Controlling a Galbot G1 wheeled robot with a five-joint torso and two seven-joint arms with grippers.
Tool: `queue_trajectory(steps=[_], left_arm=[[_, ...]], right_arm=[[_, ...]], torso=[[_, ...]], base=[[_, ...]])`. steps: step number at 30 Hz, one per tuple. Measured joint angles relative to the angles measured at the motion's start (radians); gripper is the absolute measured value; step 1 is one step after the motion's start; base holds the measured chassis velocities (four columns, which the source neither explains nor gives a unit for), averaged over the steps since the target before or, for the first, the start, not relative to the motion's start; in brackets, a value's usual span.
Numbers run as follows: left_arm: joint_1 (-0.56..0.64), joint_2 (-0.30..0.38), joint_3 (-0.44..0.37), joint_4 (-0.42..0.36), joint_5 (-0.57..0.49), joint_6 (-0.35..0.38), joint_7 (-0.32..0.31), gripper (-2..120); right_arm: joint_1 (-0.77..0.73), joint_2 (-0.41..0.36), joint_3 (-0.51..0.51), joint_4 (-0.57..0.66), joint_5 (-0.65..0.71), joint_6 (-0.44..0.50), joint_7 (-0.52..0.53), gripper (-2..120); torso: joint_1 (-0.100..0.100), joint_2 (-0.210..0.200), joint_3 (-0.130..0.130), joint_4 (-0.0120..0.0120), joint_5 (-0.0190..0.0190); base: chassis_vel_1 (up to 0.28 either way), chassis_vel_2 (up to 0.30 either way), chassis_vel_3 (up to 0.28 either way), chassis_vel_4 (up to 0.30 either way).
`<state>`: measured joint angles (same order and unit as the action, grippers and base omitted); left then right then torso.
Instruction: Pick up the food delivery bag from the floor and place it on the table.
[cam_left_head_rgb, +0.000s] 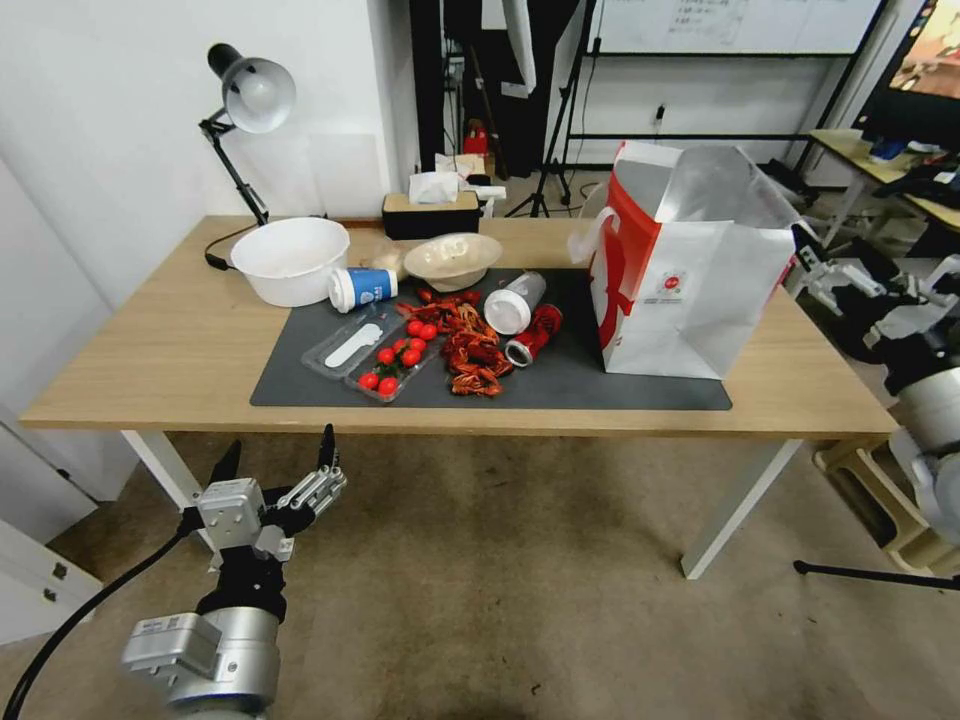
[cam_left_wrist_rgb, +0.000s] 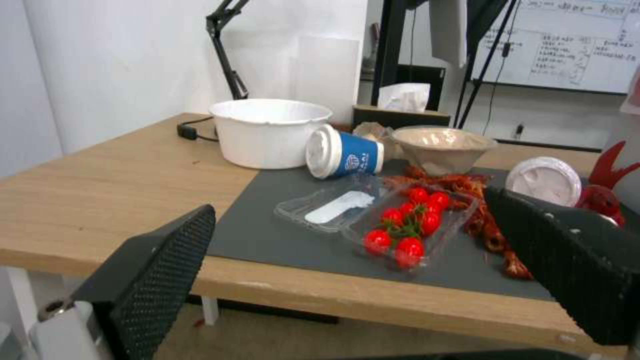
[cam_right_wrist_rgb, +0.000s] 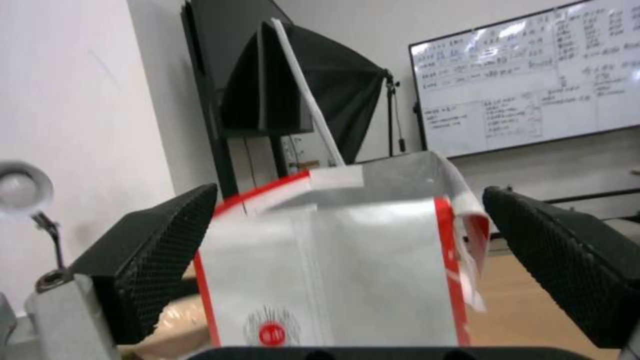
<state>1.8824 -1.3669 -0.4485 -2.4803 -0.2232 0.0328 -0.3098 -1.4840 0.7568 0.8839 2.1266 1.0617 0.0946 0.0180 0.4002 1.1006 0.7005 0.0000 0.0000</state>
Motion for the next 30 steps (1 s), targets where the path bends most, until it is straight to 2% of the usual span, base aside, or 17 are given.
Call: queue_trajectory(steps=[5, 8, 9, 13, 17, 22, 30], left_arm=[[-0.004, 0.000, -0.003, 0.012, -0.001, -0.001, 0.007, 100], [-0.008, 0.001, -0.006, 0.022, -0.003, -0.006, 0.019, 100], [-0.008, 0.001, -0.006, 0.022, -0.003, -0.006, 0.019, 100], [-0.020, 0.006, -0.007, 0.038, -0.006, -0.010, 0.020, 100], [-0.029, 0.008, -0.006, 0.053, -0.007, -0.010, 0.020, 100], [-0.041, 0.008, -0.003, 0.079, -0.007, -0.010, 0.024, 100], [-0.054, 0.013, -0.004, 0.122, -0.007, -0.019, 0.027, 100]], right_arm=[[-0.077, 0.060, 0.009, 0.034, -0.125, 0.024, 0.006, 100], [-0.157, 0.146, -0.002, 0.061, -0.256, 0.062, 0.001, 100], [-0.157, 0.146, -0.002, 0.061, -0.256, 0.062, 0.001, 100], [-0.232, 0.241, -0.049, 0.063, -0.368, 0.107, -0.021, 100], [-0.273, 0.293, -0.104, 0.046, -0.447, 0.147, -0.032, 100], [-0.290, 0.351, -0.164, 0.020, -0.524, 0.173, -0.028, 100], [-0.279, 0.392, -0.212, -0.025, -0.595, 0.183, -0.001, 100]], torso=[[0.000, 0.000, 0.000, -0.0001, 0.0000], [0.000, 0.000, 0.000, -0.0001, -0.0002], [0.000, 0.000, 0.000, -0.0001, -0.0002], [0.000, 0.000, 0.000, -0.0002, -0.0001], [0.000, 0.000, 0.000, -0.0001, -0.0001], [0.000, 0.000, 0.000, -0.0001, -0.0001], [0.000, 0.000, 0.000, 0.0000, -0.0002]], base=[[0.000, 0.000, 0.000, 0.000], [0.000, 0.000, 0.000, 0.000], [0.000, 0.000, 0.000, 0.000], [0.000, 0.000, 0.000, 0.000], [0.000, 0.000, 0.000, 0.000], [0.000, 0.000, 0.000, 0.000], [0.000, 0.000, 0.000, 0.000]])
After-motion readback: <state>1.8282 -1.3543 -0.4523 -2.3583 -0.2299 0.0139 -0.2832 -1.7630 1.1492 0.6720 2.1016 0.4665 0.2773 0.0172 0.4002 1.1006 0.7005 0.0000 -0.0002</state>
